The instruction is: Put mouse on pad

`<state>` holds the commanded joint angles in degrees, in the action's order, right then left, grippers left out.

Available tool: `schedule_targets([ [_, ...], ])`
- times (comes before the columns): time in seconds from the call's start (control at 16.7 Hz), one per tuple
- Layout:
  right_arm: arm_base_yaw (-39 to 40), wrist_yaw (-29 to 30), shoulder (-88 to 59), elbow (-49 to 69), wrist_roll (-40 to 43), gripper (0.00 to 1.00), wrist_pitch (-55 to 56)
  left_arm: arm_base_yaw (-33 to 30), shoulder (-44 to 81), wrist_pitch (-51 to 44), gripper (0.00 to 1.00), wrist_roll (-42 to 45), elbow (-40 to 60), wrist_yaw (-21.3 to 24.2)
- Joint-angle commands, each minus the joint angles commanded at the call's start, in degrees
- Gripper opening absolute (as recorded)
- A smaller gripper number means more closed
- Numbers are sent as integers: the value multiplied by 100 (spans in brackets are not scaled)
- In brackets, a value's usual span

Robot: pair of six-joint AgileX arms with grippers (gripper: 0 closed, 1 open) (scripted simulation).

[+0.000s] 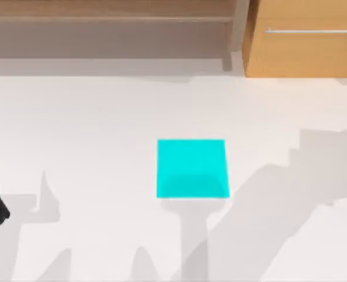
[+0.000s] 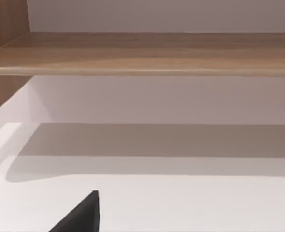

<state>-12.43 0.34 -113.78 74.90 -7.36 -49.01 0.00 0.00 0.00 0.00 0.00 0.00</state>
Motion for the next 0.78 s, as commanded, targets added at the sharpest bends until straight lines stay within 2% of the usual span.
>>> schedule_targets([
  [0.36, -6, -7, 495, 934, 20, 0, -1528, 0, 0, 0, 100, 0, 0, 0],
  [0.78, 21, -11, 545, 1079, 69, 0, -1695, 0, 0, 0, 100, 0, 0, 0],
])
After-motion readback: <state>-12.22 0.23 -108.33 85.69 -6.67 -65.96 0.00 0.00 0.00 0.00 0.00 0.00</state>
